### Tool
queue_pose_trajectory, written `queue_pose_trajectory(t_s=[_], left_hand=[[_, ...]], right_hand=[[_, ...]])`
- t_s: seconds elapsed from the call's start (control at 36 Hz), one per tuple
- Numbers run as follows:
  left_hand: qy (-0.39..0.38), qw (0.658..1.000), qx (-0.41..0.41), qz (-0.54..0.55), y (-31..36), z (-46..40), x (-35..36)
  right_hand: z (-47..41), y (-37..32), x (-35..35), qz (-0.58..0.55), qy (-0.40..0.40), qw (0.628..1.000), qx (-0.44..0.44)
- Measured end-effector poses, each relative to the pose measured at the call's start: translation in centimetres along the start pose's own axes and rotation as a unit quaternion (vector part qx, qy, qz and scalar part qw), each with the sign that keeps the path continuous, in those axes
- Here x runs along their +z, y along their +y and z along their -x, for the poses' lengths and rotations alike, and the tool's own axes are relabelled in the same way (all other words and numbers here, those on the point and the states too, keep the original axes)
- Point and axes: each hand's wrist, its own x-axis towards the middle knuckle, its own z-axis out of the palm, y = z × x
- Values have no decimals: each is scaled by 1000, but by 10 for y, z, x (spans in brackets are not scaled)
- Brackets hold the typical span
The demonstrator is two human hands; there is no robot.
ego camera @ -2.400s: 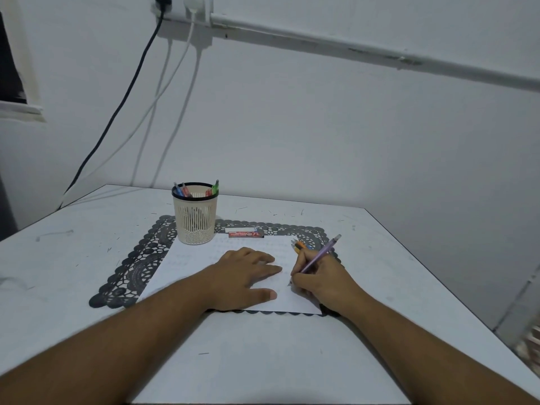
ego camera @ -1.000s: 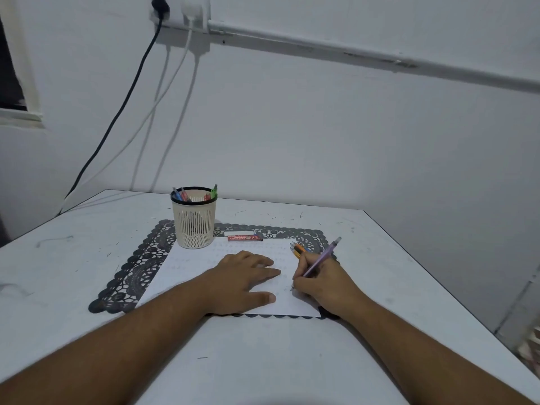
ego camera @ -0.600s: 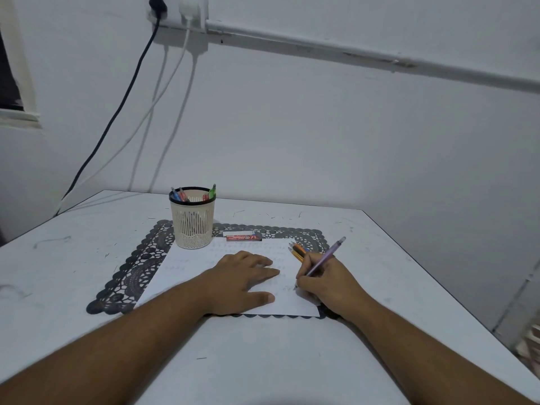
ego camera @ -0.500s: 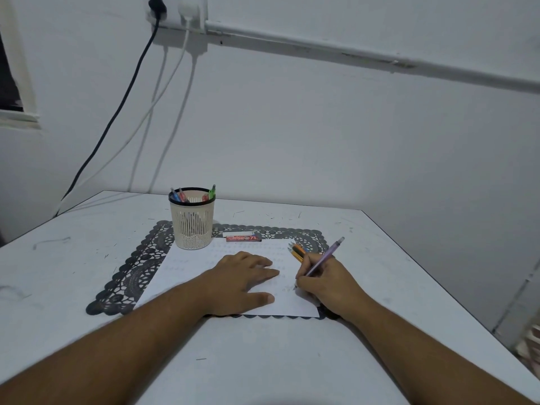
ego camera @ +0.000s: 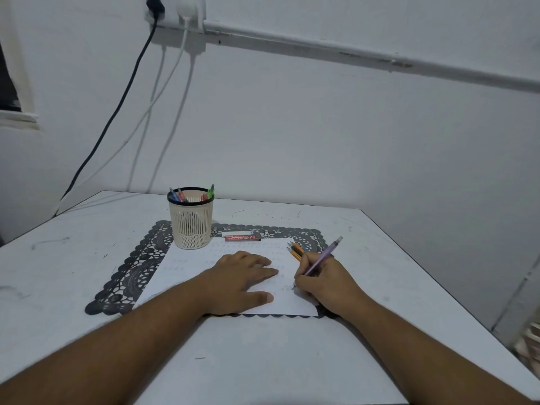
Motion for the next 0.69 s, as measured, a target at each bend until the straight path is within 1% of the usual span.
queue_pose_trajectory(t_s=[0.08,0.19,0.25,0.39,0.47,0.53,0.56,0.61,0.64,0.69], left_hand=[[-1,1000,-2,4,2,0,-1],[-1,1000,-2,3,1,0,-1],[-2,1000,-1,5,2,0,0],[4,1000,2,-11,1,-1,1],[10,1000,7,-14,-1,0,1],[12,1000,10,-6,1,1,-1],[20,1000,11,-5,1,3,-2],[61,998,11,2,2,5,-6],[102,995,10,6,2,6,-8],[210,978,16,8,2,7,-12]], right_hand=[[2,-2,-1,-6,6,1000,5],[2,-5,1,5,-20,1000,1],[3,-4,1,-10,-21,1000,5],[3,-4,-10,-90,37,995,11],[-2,-7,-14,-123,53,990,33],[-9,-10,-15,-198,55,976,74],[-13,-12,-13,-251,57,961,99],[-21,-20,-11,-327,51,935,127],[-26,-24,-9,-337,47,932,127],[-34,-34,-8,-328,39,937,114]])
